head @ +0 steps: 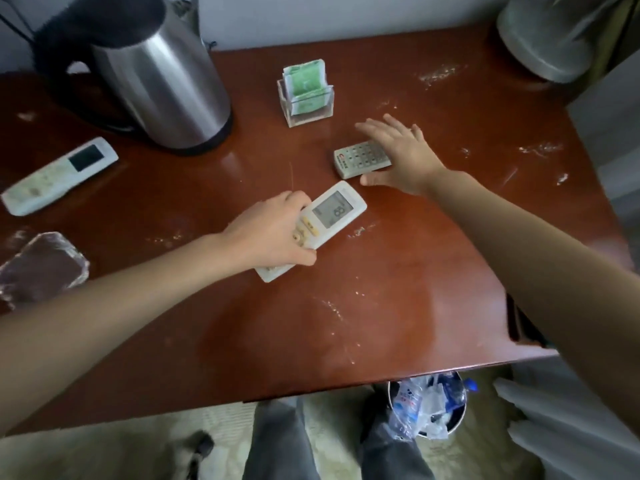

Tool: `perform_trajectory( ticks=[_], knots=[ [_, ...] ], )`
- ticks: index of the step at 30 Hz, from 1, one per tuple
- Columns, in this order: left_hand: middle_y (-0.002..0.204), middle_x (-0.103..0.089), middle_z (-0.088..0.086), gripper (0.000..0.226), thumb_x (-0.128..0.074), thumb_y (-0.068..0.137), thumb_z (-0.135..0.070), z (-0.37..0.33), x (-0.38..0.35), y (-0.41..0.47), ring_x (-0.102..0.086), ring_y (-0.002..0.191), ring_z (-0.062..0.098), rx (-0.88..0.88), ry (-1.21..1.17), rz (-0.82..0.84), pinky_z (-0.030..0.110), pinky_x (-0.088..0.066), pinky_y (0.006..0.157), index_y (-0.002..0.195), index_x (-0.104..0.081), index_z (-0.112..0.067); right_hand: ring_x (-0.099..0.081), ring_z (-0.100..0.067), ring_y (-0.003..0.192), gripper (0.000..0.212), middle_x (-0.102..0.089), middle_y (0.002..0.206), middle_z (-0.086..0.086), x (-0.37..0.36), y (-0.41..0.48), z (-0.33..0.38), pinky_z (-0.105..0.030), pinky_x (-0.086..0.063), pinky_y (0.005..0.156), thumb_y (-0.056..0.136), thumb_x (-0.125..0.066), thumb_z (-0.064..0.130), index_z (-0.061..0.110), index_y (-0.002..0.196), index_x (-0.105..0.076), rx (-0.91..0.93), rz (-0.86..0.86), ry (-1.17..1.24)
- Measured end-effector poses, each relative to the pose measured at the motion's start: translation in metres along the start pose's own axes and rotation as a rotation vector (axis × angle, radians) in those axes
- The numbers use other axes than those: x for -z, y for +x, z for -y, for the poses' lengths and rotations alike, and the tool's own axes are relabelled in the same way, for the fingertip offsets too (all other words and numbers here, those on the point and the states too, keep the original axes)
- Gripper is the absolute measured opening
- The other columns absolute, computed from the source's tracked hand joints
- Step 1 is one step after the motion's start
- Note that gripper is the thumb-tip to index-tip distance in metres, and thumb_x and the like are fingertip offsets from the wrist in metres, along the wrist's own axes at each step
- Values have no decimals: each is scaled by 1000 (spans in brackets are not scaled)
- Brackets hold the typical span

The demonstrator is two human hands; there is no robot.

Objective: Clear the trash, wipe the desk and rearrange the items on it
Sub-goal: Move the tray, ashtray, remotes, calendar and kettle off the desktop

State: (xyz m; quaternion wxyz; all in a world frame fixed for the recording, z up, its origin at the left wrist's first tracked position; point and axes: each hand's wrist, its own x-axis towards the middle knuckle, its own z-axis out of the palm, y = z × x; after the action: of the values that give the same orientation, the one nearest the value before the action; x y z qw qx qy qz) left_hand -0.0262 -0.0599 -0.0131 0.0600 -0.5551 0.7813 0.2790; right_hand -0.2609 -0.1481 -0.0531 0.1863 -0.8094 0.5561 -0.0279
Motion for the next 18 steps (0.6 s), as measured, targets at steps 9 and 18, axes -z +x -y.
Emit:
perform_trajectory(
  ticks=[9,18],
  knots=[
    [111,-50,-9,56,-71,63,-41,66,52,28,-58,88,17,-148,43,40,32,-46,68,110,-44,-26,-44,-32,119,71,-51,121,-10,-6,28,22,-53,-25,105,72,-75,38,27,135,-44,-102,30,-91],
    [103,-58,-7,56,-72,64,-39,74,66,-9,-58,84,16,-59,-90,-17,33,-48,67,106,-39,-23,-49,-20,88,52,-47,102,-6,0,3,105,-32,-41,72,76,-67,42,12,114,-48,-425,-241,343]
  ],
)
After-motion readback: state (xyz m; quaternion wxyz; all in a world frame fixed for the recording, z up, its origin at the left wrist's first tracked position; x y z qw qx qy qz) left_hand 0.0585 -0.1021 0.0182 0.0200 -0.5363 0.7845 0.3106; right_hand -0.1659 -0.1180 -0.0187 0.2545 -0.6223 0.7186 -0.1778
